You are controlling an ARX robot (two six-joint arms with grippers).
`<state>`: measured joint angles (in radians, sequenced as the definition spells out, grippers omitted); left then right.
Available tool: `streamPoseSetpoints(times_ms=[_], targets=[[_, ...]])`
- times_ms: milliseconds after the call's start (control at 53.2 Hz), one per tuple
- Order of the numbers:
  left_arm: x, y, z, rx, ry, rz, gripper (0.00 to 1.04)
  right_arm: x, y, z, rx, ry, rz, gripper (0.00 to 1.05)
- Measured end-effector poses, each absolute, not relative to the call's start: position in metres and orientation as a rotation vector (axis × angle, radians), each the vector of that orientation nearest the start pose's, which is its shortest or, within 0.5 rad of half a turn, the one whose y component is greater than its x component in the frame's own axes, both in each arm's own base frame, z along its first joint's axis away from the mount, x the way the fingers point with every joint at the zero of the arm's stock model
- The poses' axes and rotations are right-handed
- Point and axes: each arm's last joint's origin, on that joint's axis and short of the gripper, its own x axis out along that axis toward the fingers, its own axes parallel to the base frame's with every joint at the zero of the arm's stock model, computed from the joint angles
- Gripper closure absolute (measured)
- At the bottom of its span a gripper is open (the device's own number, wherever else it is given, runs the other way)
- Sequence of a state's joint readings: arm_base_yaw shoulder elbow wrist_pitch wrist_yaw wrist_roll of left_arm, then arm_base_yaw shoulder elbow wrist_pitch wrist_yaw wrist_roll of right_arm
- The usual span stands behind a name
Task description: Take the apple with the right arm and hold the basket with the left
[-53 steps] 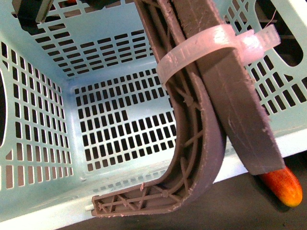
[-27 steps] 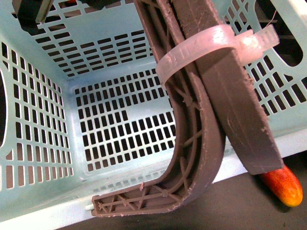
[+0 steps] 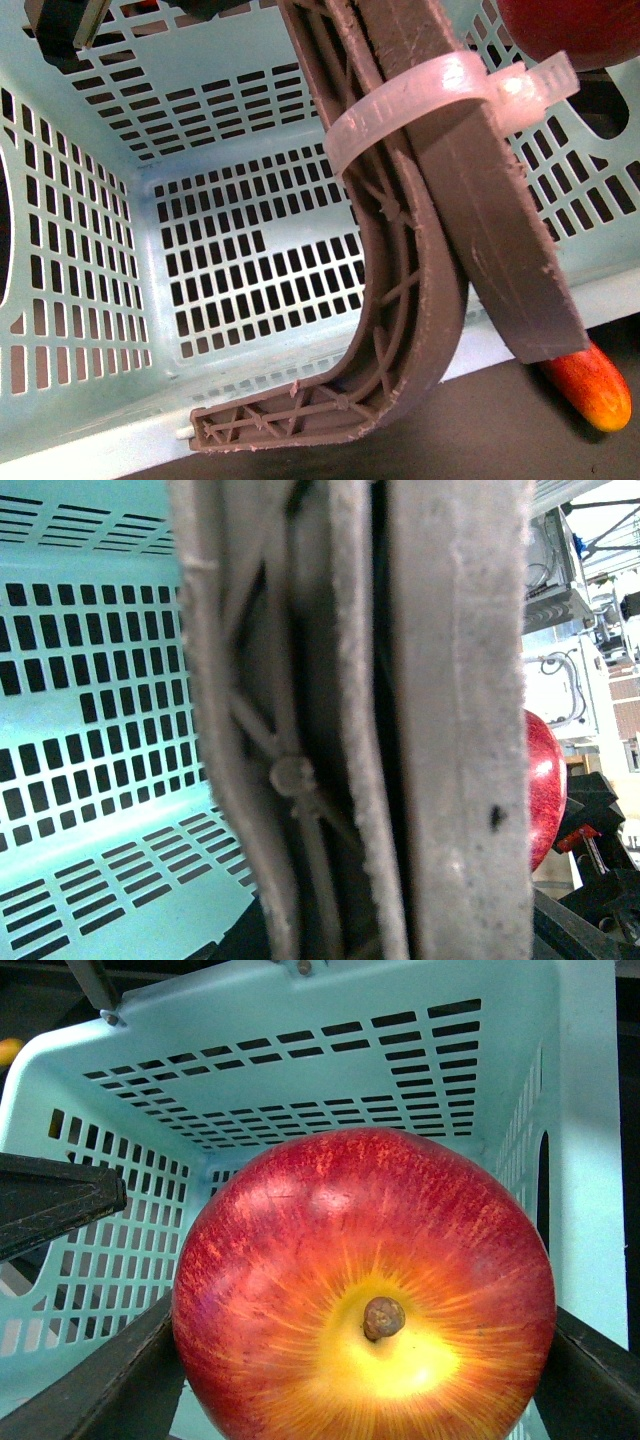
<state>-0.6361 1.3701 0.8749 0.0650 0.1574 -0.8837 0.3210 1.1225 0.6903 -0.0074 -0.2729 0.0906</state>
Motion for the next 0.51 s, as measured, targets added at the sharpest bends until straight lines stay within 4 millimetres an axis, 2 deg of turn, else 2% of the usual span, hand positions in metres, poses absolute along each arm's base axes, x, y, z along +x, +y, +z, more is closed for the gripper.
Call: streamPoseSetpoints(times_ms=[94, 282, 507], targets=[[0.238, -0.181, 0.258, -0.719, 0.739, -0.535, 0.9, 0.225, 0.083, 0.253, 0.082, 0.472, 0.562, 0.07], [0.238, -0.181, 0.258, -0.713, 0.742, -0.543, 0.9, 0.223, 0.074, 0.26, 0.128, 0.439, 0.526, 0.09], [0.239, -0.18, 0.258, -0.715, 0.733, -0.524, 0.91, 0.214, 0.036, 0.266, 0.187, 0.359, 0.351, 0.09]])
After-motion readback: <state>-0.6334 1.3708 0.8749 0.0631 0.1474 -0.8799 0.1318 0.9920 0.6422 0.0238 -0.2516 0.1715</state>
